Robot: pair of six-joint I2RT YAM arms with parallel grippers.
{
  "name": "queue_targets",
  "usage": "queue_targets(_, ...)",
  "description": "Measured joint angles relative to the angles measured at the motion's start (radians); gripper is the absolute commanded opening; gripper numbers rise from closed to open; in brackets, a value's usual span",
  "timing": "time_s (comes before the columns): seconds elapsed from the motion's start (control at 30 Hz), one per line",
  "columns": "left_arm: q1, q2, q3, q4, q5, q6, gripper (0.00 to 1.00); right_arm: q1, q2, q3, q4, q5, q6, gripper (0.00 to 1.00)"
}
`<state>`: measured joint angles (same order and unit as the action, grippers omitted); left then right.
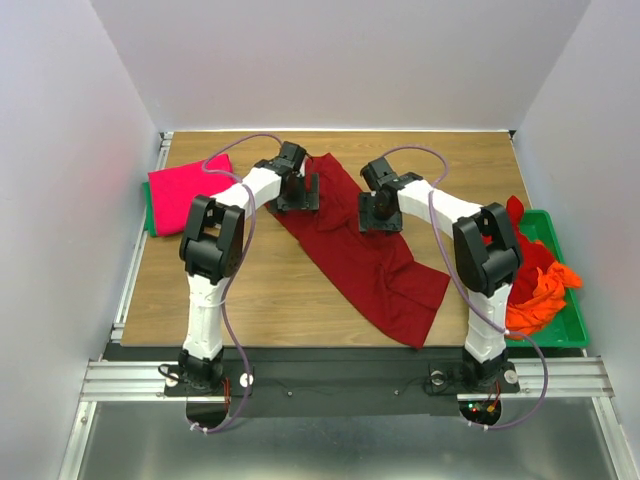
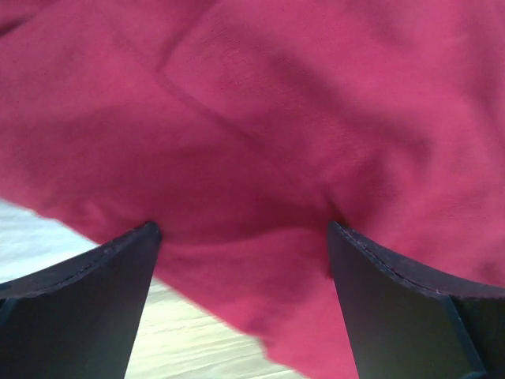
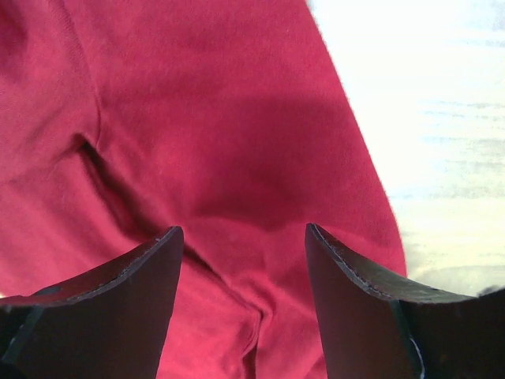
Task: Fold and stack the t-shirts
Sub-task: Fold the tshirt
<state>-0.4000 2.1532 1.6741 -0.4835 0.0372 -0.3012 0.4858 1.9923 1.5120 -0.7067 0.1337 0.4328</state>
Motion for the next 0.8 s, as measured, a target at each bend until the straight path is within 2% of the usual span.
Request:
queue_targets(0.3, -0.004, 0.067, 0.093, 0.027, 0.020, -0.036, 0.98, -0.027, 0.011, -0.043, 0.053, -0.046, -0.039, 0.69)
queue_targets(0.43, -0.003, 0.147, 0.214, 0.043, 0.034, -0.060, 0.99, -0.028, 0.005, -0.069, 0.070, -0.082, -0.045, 0.69)
queue_targets(0.67, -0.004, 0.347, 0.534, 0.053, 0.068, -0.090, 0.98, -0.034, 0.003, -0.072, 0.079, -0.134, -0.046, 0.69)
queue_targets(0.8, -0.003, 0.356, 0.537, 0.084, 0.088, -0.104, 0.98, -0.037, 0.028, -0.034, 0.066, -0.171, -0.042, 0.69)
